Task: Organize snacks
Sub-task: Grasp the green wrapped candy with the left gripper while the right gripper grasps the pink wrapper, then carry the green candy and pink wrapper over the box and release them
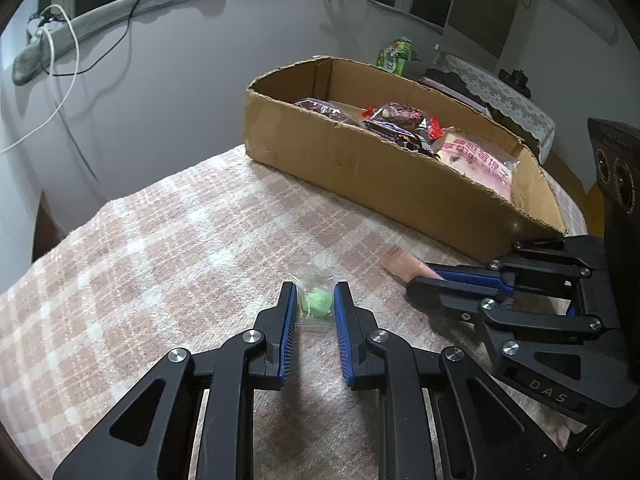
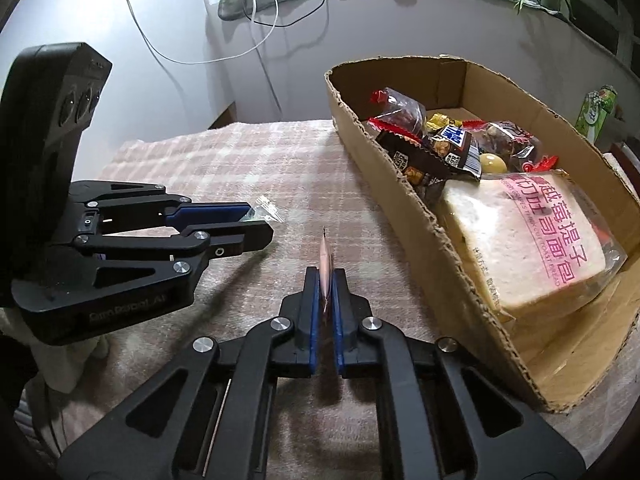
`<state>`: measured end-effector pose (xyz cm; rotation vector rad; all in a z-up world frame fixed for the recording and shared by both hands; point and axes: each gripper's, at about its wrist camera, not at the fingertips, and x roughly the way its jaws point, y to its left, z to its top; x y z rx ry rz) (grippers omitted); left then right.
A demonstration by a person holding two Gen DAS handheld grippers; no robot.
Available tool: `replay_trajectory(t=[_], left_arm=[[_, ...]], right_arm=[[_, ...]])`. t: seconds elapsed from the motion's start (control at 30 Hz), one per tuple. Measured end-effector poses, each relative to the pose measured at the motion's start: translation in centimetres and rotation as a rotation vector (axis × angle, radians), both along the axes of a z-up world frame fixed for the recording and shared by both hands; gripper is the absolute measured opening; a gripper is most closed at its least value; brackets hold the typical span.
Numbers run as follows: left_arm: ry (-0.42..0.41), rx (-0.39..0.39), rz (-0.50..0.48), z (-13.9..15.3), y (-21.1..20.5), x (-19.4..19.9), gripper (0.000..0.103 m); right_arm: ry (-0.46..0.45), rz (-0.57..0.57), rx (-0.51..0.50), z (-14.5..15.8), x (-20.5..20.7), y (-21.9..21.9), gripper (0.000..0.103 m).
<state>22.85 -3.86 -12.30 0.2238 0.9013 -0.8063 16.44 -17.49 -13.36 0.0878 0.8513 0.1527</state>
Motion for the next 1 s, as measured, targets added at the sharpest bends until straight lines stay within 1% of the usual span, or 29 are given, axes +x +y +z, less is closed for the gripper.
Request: replay_trajectory(t=[0.3,0.57,1.0], left_arm=[[-0.011,0.011,0.037,0.9,0.2,-0.9,0.017],[-0.044,0.027,0.068,2.3,-0.4,-2.3,0.017],[-0.1,0.023,0.113,4.9,-1.4,-5.0,0.017]], right_arm=[[-0.019,0.03,0.04,0.8,-1.4,-0.3,0.006],[-0.035,0.065,0.071,1.8,-3.6,-0.8,0.006],[-0.088,0.114,0.101,4.7,-7.6,-2.3,0.006]])
